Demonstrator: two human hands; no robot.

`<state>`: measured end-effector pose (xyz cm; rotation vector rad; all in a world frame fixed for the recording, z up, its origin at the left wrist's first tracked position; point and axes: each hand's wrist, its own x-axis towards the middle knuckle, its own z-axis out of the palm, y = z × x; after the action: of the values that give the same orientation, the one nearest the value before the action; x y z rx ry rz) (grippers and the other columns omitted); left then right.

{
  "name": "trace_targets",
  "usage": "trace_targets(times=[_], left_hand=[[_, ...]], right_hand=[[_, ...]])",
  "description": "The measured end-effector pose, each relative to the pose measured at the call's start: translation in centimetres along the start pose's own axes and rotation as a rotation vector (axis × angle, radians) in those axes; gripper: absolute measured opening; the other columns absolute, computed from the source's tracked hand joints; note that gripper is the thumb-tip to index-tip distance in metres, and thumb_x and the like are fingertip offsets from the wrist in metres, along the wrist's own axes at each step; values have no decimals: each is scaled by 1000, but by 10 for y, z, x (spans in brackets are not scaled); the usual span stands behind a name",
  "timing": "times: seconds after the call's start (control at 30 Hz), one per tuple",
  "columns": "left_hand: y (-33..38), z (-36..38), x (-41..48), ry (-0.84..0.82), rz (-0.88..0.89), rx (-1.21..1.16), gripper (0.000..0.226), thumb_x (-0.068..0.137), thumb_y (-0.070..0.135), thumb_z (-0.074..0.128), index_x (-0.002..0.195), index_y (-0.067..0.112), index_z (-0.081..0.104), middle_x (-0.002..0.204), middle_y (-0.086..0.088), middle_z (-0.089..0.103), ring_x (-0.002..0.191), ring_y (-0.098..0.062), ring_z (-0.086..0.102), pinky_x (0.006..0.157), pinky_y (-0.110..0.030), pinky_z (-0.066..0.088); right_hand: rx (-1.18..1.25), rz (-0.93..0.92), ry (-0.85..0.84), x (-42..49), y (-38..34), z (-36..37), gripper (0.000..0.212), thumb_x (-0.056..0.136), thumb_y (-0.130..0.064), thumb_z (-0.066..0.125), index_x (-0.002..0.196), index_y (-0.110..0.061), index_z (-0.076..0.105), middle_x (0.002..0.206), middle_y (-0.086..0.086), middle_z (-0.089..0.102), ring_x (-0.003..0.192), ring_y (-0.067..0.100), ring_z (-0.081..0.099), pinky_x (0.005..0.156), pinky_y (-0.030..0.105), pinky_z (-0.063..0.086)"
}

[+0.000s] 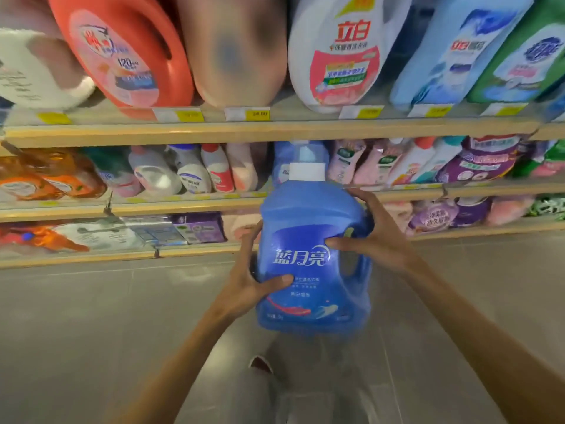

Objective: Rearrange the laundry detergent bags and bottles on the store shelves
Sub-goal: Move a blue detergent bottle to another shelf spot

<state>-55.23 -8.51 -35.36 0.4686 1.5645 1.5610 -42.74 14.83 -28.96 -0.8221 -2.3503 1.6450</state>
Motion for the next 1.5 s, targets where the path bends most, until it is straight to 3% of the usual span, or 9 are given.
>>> trace_targets(times=[0.13, 0.23, 0.4, 0.6, 0.73, 1.0, 1.1, 1.23, 1.5], left_hand=[[-41, -4, 31, 10, -50, -6, 105, 66, 24, 89, 148, 44, 27, 130, 1, 67, 116, -23, 68, 87, -43, 60], [-76, -10, 54, -6, -54, 0, 107, 66, 29, 91, 149, 42, 25, 129, 2, 68, 116, -24, 68, 86, -41, 61], [-153, -22, 92, -8, -64, 28, 97, 71, 17, 86, 142, 51, 29, 127, 0, 67, 115, -23, 68, 81, -36, 62], [-249, -44, 144, -71, -20, 68, 102, 73, 19, 86, 152, 41, 24, 133, 0, 64, 120, -27, 65, 87, -49, 60], [-314, -51, 172, -49, 14, 73, 100, 77, 3, 83, 147, 47, 27, 128, 5, 66, 119, -22, 66, 85, -39, 61], [-418, -60, 234, -31, 61, 97, 97, 74, 20, 88, 146, 49, 31, 130, 12, 63, 119, -15, 65, 84, -36, 61], [-440, -62, 252, -27, 49, 103, 99, 73, 23, 90, 148, 48, 30, 130, 12, 63, 118, -15, 65, 86, -39, 61], [-451, -60, 267, -32, 52, 121, 99, 74, 19, 86, 150, 46, 28, 131, 8, 62, 118, -15, 65, 85, -39, 62], [-445, -55, 291, -11, 22, 140, 98, 74, 19, 82, 152, 40, 27, 127, 9, 64, 114, -12, 67, 77, -30, 61]], right_hand=[[56, 68, -47, 28, 50, 11, 90, 66, -1, 88, 141, -18, 41, 121, 0, 65, 81, -5, 66, 66, 15, 52], [41, 65, -42, 46, 89, 22, 89, 65, 6, 86, 139, -16, 41, 116, 3, 64, 78, -7, 66, 64, 15, 52], [17, 47, -13, 69, 163, 48, 93, 59, -10, 91, 137, -19, 42, 112, -3, 66, 81, -4, 66, 66, 16, 52], [-16, 34, 48, 97, 262, 81, 91, 56, -20, 91, 133, -25, 43, 102, -12, 66, 80, -3, 67, 68, 16, 52], [-58, 23, 39, 118, 318, 101, 96, 53, -30, 94, 134, -28, 43, 112, -9, 66, 98, 7, 68, 75, 27, 57], [-145, -55, 65, 159, 415, 127, 96, 49, -50, 95, 131, -37, 46, 123, -15, 61, 109, 11, 63, 85, 45, 58], [-160, -57, 66, 170, 433, 131, 95, 49, -52, 93, 130, -36, 46, 123, -20, 58, 108, 0, 60, 84, 29, 55], [-161, -51, 64, 180, 443, 127, 90, 56, -32, 95, 131, -29, 46, 114, -27, 56, 91, -19, 56, 72, 4, 44], [-150, 4, 2, 213, 458, 118, 86, 62, -25, 94, 129, -33, 41, 106, -23, 56, 81, -17, 59, 67, 6, 45]])
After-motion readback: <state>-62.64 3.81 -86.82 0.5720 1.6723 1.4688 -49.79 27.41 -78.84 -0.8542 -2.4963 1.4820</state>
